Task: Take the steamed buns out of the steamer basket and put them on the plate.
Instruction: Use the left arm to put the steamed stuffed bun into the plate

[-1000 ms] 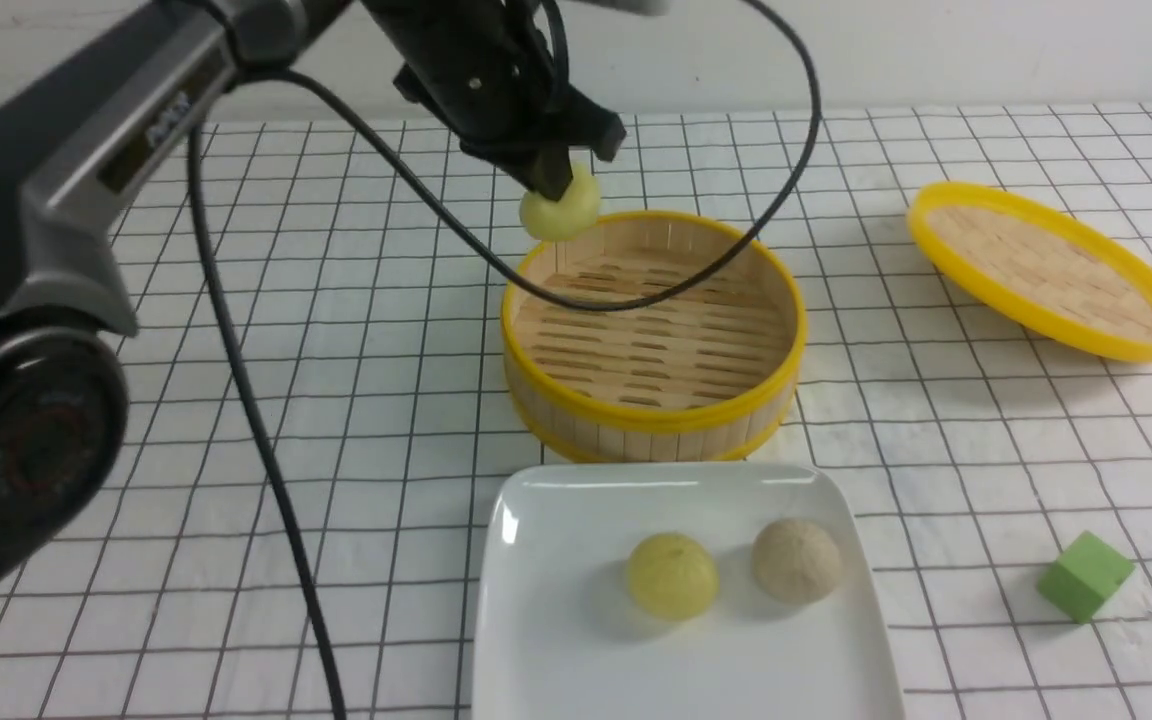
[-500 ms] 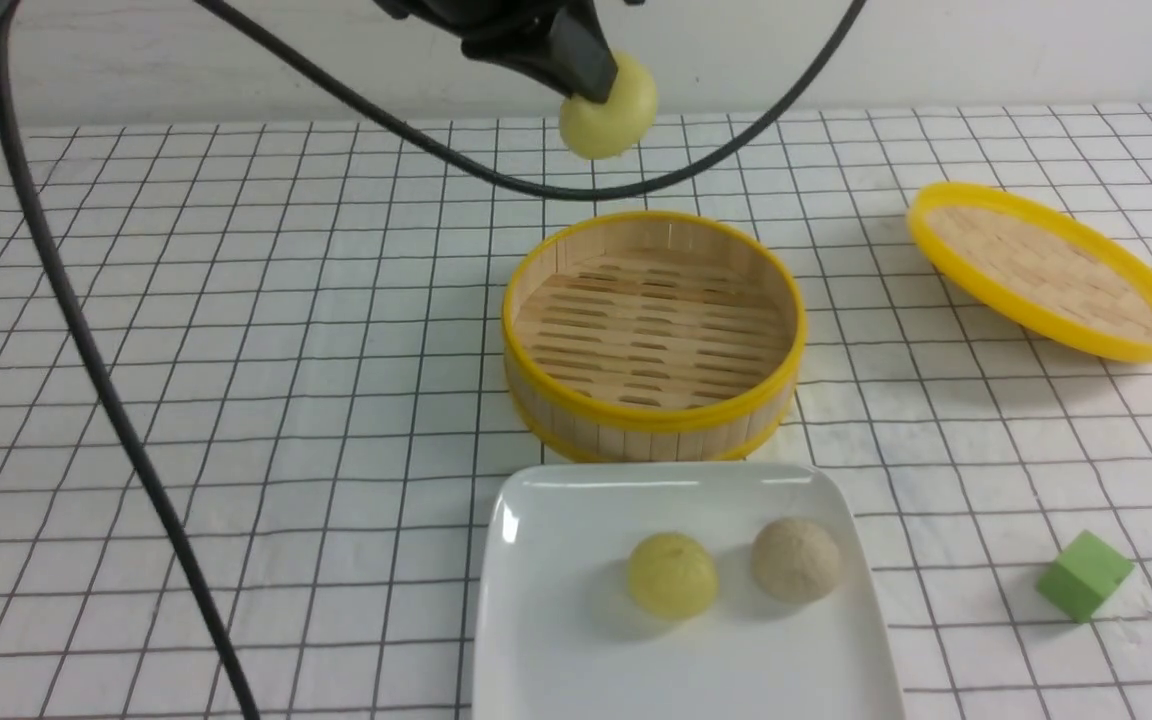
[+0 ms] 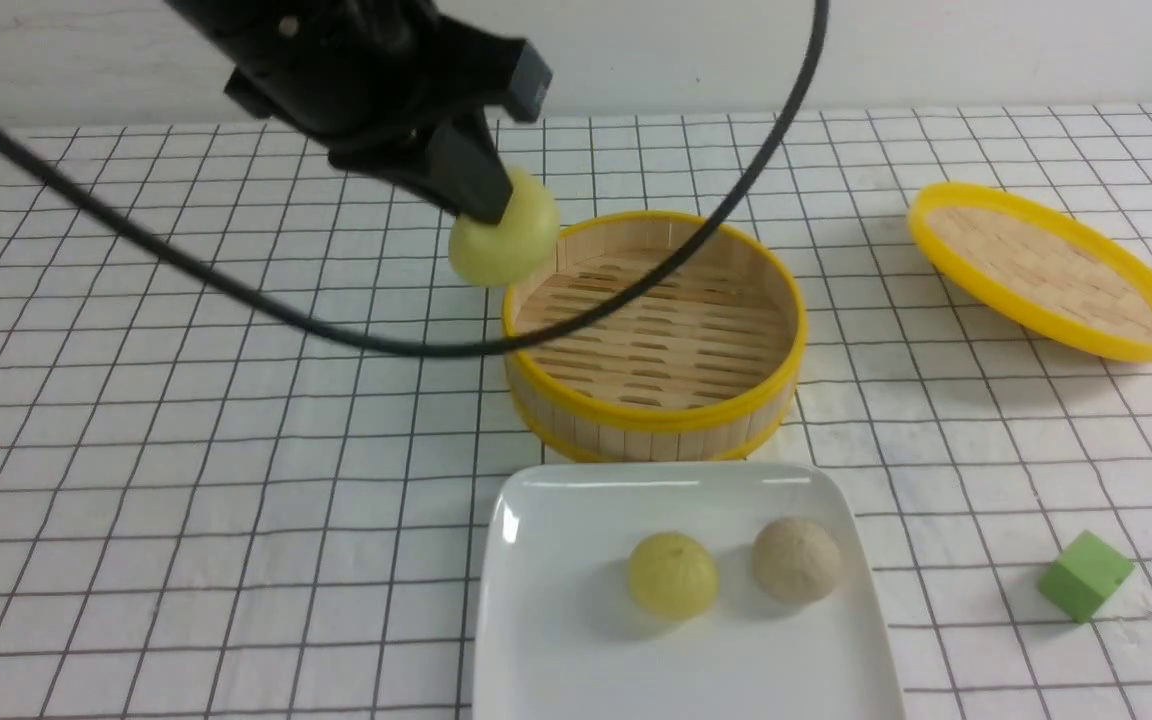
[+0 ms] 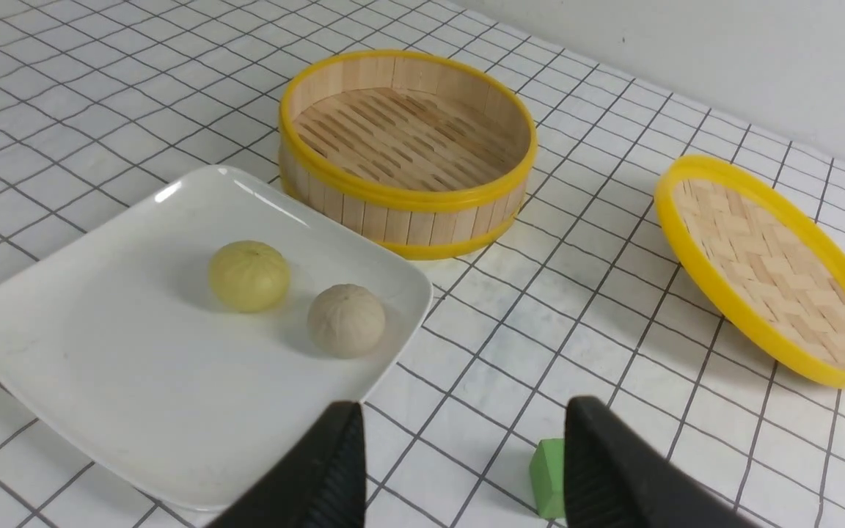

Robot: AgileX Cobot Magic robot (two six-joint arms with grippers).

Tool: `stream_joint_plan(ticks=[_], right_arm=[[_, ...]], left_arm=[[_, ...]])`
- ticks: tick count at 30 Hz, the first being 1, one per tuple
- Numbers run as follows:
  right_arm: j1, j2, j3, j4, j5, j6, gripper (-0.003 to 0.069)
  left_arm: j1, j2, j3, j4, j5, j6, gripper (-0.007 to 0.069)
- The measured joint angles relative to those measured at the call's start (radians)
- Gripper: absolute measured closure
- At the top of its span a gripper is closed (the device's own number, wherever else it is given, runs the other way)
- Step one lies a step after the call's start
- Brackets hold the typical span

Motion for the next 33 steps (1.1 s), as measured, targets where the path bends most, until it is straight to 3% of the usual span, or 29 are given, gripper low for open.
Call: stream_joint_plan(ticks=[13,26,33], right_arm=[[0.0,0.0,0.0,0.0,0.0,0.001,0.0281],[0.0,0.0,0.0,0.0,0.004,0.004,0.0281],[0.0,0.0,0.0,0.0,0.025,0.004,0.0281]], left_arm=[[-0.003,-0.049,0.398,-0.149,-0.052,0.165,0.0605],[-0.159,0.055,0.508,-0.096,-0.377,0.236,0.0605],[-0.177,0.15,0.51,-0.031,-0.489,0.234,0.0605]])
